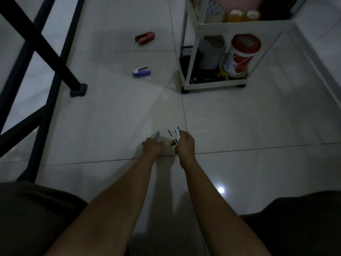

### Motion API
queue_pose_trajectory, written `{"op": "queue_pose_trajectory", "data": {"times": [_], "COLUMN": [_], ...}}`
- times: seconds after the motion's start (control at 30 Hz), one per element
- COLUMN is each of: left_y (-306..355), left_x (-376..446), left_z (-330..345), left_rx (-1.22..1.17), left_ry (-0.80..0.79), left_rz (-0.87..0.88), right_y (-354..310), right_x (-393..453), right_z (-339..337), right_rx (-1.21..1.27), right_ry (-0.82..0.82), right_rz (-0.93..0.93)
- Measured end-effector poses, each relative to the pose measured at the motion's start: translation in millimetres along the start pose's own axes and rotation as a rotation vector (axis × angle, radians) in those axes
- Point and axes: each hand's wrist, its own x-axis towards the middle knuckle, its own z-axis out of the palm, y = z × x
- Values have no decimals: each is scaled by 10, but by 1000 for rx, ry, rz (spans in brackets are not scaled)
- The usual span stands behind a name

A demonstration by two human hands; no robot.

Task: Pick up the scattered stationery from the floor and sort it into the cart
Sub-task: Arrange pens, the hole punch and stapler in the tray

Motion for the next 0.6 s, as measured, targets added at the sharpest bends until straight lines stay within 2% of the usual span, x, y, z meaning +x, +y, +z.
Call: {"op": "queue_pose_trajectory", "data": {"times": [0.13,0.3,0.6], "left_y": [505,1204,2660], "left_x": [-282,-1181,-3376], "left_z": [-6,-563,-1813], "left_rx": [-170,-442,-349], "left_ry": [-63,-136,-235], "left_rz": [196,220,289], "right_y": [-506,-1458,-3594], "right_x": [-6,-522,-2020], "right_z": [-248,-745,-1534], "right_rx": [83,192,240], "right_ry": [10,-4,-14], "right_rz": [-12,20,40]}}
